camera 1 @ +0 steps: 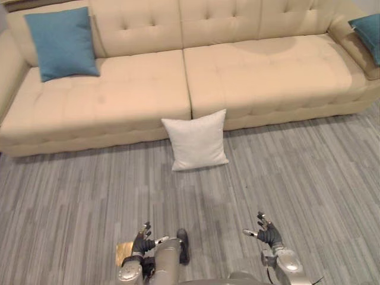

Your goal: Pick up cushions and gather them together orderly.

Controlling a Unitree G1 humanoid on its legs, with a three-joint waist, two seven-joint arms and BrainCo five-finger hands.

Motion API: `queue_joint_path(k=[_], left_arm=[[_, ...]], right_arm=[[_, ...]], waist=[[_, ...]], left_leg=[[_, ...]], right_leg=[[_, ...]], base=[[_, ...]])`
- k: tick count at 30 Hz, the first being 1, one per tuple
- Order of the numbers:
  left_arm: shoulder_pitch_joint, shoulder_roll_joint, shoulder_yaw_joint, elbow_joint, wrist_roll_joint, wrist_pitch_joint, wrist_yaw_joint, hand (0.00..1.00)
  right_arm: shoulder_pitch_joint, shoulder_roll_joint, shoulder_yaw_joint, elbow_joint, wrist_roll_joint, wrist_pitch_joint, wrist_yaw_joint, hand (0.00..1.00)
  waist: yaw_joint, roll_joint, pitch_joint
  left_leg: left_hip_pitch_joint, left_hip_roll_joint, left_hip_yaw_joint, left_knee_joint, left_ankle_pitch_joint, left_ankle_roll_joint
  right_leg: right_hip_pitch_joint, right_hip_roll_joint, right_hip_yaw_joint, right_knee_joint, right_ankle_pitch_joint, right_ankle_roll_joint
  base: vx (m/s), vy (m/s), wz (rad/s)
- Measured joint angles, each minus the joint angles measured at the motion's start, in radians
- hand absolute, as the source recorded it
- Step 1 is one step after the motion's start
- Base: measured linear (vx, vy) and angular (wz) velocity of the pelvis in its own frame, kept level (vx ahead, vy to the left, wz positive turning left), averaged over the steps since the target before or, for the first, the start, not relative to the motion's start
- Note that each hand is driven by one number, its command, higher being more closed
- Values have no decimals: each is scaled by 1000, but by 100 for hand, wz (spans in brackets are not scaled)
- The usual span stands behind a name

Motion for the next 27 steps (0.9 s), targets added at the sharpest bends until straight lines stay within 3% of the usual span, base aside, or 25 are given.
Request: queue_joint_path(k=[1, 2, 4, 6, 7, 8, 9, 10, 12, 13, 15, 17, 19, 21, 22, 25, 27], left_arm=[[-5, 8, -7, -1, 0, -1, 0, 0], [-20, 16, -13, -1, 0, -2, 0, 0], [-33, 26, -10, -2, 0, -3, 1, 0], [-34, 45, -11, 0, 0, -2, 1, 0], [-33, 47, -12, 3, 1, -1, 3, 0], [-34, 34, -11, 17, 2, 1, 3, 0], [-48, 2, -9, 21, 2, -1, 7, 0], [-54, -8, -5, 18, 3, -1, 9, 0], [-62, -42, 27, 16, 4, -1, 12, 0], [-59, -56, 28, 15, 4, -1, 16, 0], [-51, -68, 28, 12, 4, -1, 15, 0], [-49, -92, 28, 11, 4, 0, 15, 0], [-51, -107, 28, 10, 8, 0, 15, 0], [-37, -110, 27, 11, 9, 0, 16, 0], [-31, -109, 29, 15, 9, 1, 17, 0], [-44, -77, 30, 17, 9, 0, 20, 0], [-60, -70, 30, 18, 9, 0, 27, 0]], right_arm=[[-8, 0, 14, -1, -3, 0, 4, 0], [-9, 1, 23, -1, -5, -1, 16, 0], [-18, 0, 29, -1, -13, -1, 18, 0], [-10, -9, 28, 0, -30, -1, 18, 0], [10, -17, 25, 2, -30, -1, 18, 0], [15, -27, 20, 5, -30, 0, 17, 0], [4, -35, 0, 13, -31, 8, 16, 0], [5, -35, -7, 5, -31, 9, 16, 0], [29, -30, -4, -32, -37, 13, 16, 0], [52, -28, 6, -59, -37, 14, 16, 0], [59, -16, 3, -86, -37, 13, 14, 0], [53, -9, -11, -108, -36, 8, 9, 0], [52, -8, -39, -114, -36, 8, -5, 0], [55, -17, -45, -103, -36, 9, -10, 0], [57, -23, -50, -88, -36, 10, -12, 0], [52, 19, -44, -78, -37, 16, -23, 0], [32, 23, -39, -76, -36, 16, -26, 0]], waist=[[-4, 10, 2], [-9, 23, 7], [-17, 19, 7], [-30, -3, 3], [-32, -21, -2], [-37, -16, -3], [-33, 25, -3], [-33, 31, 0], [-39, 41, 5], [-27, 40, 7], [-21, 37, 7], [-5, 37, 2], [9, 48, -4], [9, 72, -17], [8, 93, -22], [20, 33, -6], [25, 18, 0]], left_leg=[[59, 7, 4, -41, 0, 0], [126, 20, 8, -91, 0, 0], [168, 29, 7, -125, 0, 0], [218, 26, -10, -149, -12, -25], [252, 11, -45, -151, -41, -73], [271, 16, -76, -149, -51, -88], [253, 53, -126, -102, -32, -130], [240, 57, -146, -61, -20, -142], [134, 87, -172, 230, 64, -178], [66, 134, -164, 418, 124, -195], [4, 186, -112, 523, 90, -157], [-71, 213, -46, 458, 47, -128], [-120, 188, -22, 268, 44, -124], [-108, 166, -24, 33, 115, -155], [-92, 167, -32, -30, 152, -124], [-66, 114, -6, -79, 142, -118], [-120, 95, 11, -46, 118, -93]], right_leg=[[-39, 4, -48, -31, -26, -44], [-111, 16, -118, -140, -52, -64], [-169, 37, -141, -332, -46, -61], [-173, 76, -116, -719, 102, -63], [-157, 91, -73, -844, 306, -74], [-145, 97, -61, -829, 345, -115], [-144, 107, -88, -781, 296, -128], [-143, 104, -100, -765, 276, -135], [-62, 94, -152, -756, 206, -150], [18, 92, -173, -785, 184, -165], [102, 91, -200, -831, 166, -172], [169, 84, -210, -888, 161, -170], [187, 61, -212, -899, 149, -150], [186, 65, -212, -897, 131, -123], [186, 79, -206, -877, 108, -109], [144, 26, -182, -798, 51, -72], [71, 2, -163, -738, 24, -55]], base=[[497, 69, -14], [502, 48, -7], [511, -28, 8], [519, -101, 30], [562, -156, 39], [647, -166, 40], [526, -162, 36], [555, -182, 55], [486, -194, 66], [381, -151, 46], [329, -125, 34], [266, -43, 18], [214, 50, 6], [178, 120, -1], [188, 181, 1], [138, 145, -5], [65, 96, -13]])
